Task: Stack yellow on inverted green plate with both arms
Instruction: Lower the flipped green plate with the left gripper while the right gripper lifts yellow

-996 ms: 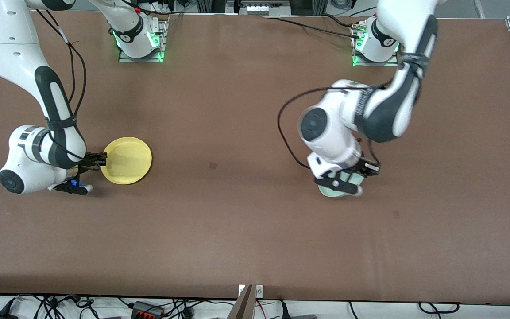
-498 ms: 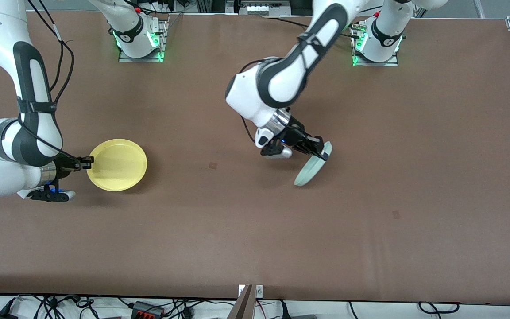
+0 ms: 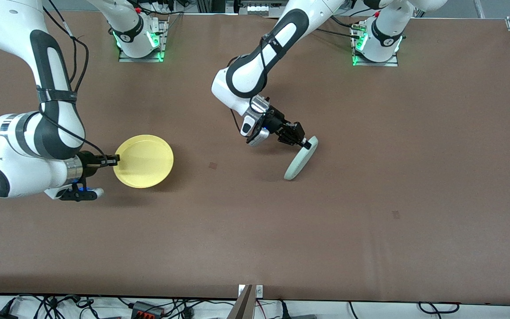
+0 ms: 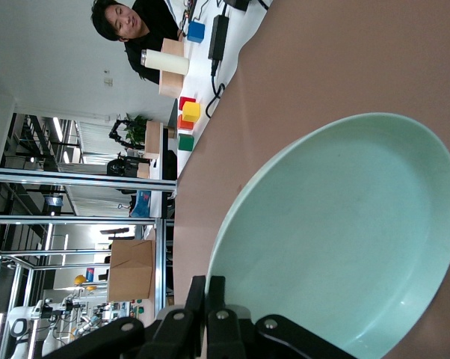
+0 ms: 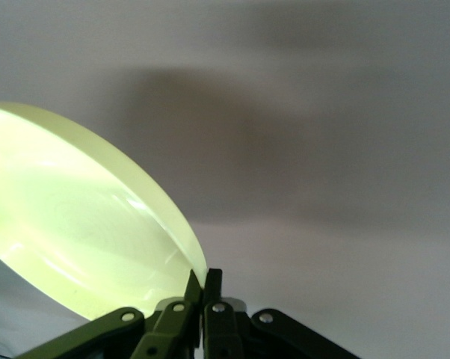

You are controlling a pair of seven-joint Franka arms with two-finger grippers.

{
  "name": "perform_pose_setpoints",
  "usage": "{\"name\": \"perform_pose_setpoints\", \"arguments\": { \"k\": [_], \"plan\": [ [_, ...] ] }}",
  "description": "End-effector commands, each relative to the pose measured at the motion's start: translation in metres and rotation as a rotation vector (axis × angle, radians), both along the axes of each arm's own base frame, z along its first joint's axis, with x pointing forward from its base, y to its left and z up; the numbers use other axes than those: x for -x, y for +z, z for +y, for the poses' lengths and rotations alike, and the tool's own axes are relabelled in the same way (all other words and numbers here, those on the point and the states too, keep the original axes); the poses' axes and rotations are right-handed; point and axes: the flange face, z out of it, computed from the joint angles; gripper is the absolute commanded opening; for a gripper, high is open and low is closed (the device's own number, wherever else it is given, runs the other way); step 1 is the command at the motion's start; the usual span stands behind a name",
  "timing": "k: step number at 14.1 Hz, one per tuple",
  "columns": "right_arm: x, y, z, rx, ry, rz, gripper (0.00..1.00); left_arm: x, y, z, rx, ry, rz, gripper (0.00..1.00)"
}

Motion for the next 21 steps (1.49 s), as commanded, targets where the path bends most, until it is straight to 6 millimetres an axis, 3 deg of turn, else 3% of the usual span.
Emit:
{"name": "perform_pose_setpoints", "arguments": {
  "k": [1, 2, 4, 6, 9, 12, 15, 19, 21],
  "plan": [
    [0.0, 0.008, 0.027, -0.001, -0.018, 0.006, 0.0, 0.008, -0.001, -0.005, 0.073, 0.075, 0.048, 0.67],
    [-0.001, 0.014, 0.037, -0.002, -0.026, -0.002, 0.0, 0.011, -0.003, -0.005, 0.101, 0.099, 0.075, 1.0],
    [-0.001, 0.018, 0.046, -0.005, -0.025, -0.008, 0.0, 0.014, -0.006, -0.018, 0.193, 0.079, 0.094, 1.0],
    [0.0, 0.013, 0.042, -0.004, -0.023, 0.002, 0.0, 0.007, -0.008, -0.023, 0.363, 0.12, 0.162, 1.0],
    [0.006, 0.0, 0.047, 0.007, -0.028, 0.041, 0.0, -0.03, 0.016, -0.008, 0.614, 0.257, 0.22, 1.0],
    [0.01, -0.002, 0.066, 0.004, 0.0, 0.045, 0.0, -0.061, 0.032, 0.007, 0.848, 0.395, 0.258, 1.0],
    [0.011, -0.002, 0.074, -0.037, -0.016, 0.054, 0.0, -0.072, 0.038, 0.011, 0.946, 0.459, 0.276, 1.0],
    [0.013, 0.004, 0.098, -0.09, -0.017, 0.051, 0.0, -0.124, 0.087, 0.086, 0.959, 0.413, 0.353, 1.0],
    [0.019, 0.0, 0.127, -0.101, 0.004, 0.055, 0.0, -0.151, 0.108, 0.142, 0.933, 0.407, 0.405, 1.0]
  ]
}}
